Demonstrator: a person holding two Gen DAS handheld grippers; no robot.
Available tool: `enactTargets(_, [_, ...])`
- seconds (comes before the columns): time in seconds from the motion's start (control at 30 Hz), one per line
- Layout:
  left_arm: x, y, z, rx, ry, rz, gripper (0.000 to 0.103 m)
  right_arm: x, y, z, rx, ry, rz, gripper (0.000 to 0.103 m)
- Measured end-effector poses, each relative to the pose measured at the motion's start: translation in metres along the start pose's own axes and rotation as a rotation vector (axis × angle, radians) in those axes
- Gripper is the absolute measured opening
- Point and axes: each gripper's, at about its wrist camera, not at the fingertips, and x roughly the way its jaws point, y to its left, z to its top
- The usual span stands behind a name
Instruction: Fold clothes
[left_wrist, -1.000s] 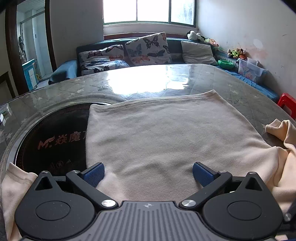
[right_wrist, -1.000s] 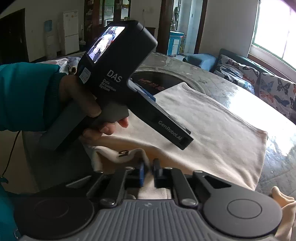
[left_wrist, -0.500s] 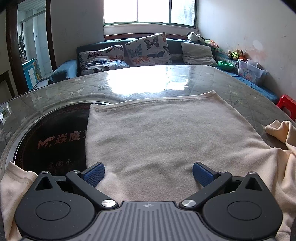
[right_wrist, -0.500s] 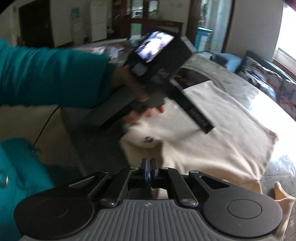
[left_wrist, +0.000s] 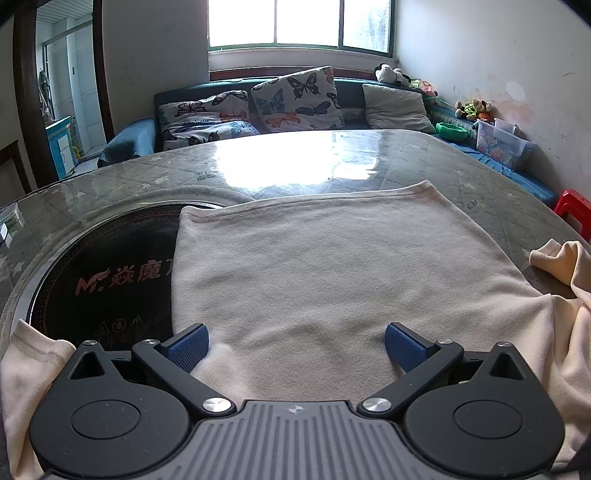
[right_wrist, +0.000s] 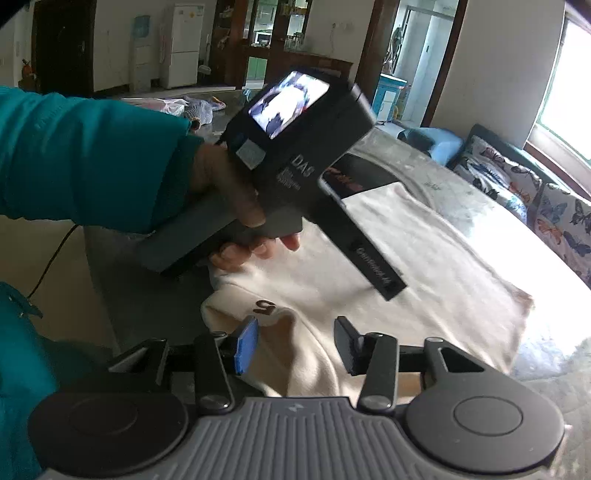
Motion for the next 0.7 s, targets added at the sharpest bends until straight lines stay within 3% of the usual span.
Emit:
enactTargets(0.07, [0.0,0.0,0.0,-0.001,-0.002,-0.001,0.103,0.004,-0.001,0.002,-0.001,-0.005,-0.011,0.019])
enactTargets(0.1, [0.0,0.0,-0.001,-0.002,-0.003,-0.002,0.103,0.006,-0.002,0.001,0.01,-0.001,-0.008,0.008])
enactTargets(0.17, [-0.001,0.0,-0.001,-0.001,-0.003,-0.002,0.103,0.007,-0.004,-0.002,0.038,0.009,0.01,0.005])
enactTargets(0.3, [-0.003,-0.003,0.004,0.03,-0.004,0.007,0.103,-0.001,-0.002,-0.009,0.043,0.015,0.041,0.006])
enactTargets(0.37, [-0.009,-0.008,0.007,0.051,-0.028,0.01,0.103,-0.006,-0.003,-0.011,0.05,0.009,0.047,0.018])
enactTargets(0.47, [-0.019,-0.015,0.011,0.083,-0.064,0.015,0.103,-0.017,-0.005,-0.012,0.074,-0.017,0.054,0.02])
enactTargets(0.6, [-0.024,-0.025,0.015,0.092,-0.08,-0.018,0.103,-0.016,-0.02,-0.019,0.158,-0.005,0.005,0.021])
enactTargets(0.7, [-0.021,-0.035,0.013,0.098,-0.068,-0.046,0.103,-0.015,-0.033,-0.024,0.224,0.008,-0.037,0.029])
